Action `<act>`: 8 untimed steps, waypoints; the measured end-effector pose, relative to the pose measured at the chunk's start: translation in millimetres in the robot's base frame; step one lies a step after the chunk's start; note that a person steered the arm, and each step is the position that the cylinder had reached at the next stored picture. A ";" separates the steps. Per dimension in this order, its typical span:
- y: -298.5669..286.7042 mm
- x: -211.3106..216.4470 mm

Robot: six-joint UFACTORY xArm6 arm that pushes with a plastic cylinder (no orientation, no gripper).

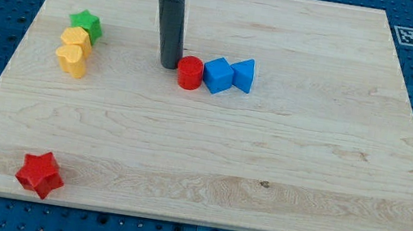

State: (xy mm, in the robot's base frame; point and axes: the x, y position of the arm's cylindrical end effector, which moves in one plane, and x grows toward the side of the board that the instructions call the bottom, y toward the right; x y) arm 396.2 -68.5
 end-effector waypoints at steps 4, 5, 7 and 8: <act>-5.8 -0.4; -49.3 -0.4; -52.8 3.5; -53.5 3.1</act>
State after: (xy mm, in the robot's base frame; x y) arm 399.3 -121.9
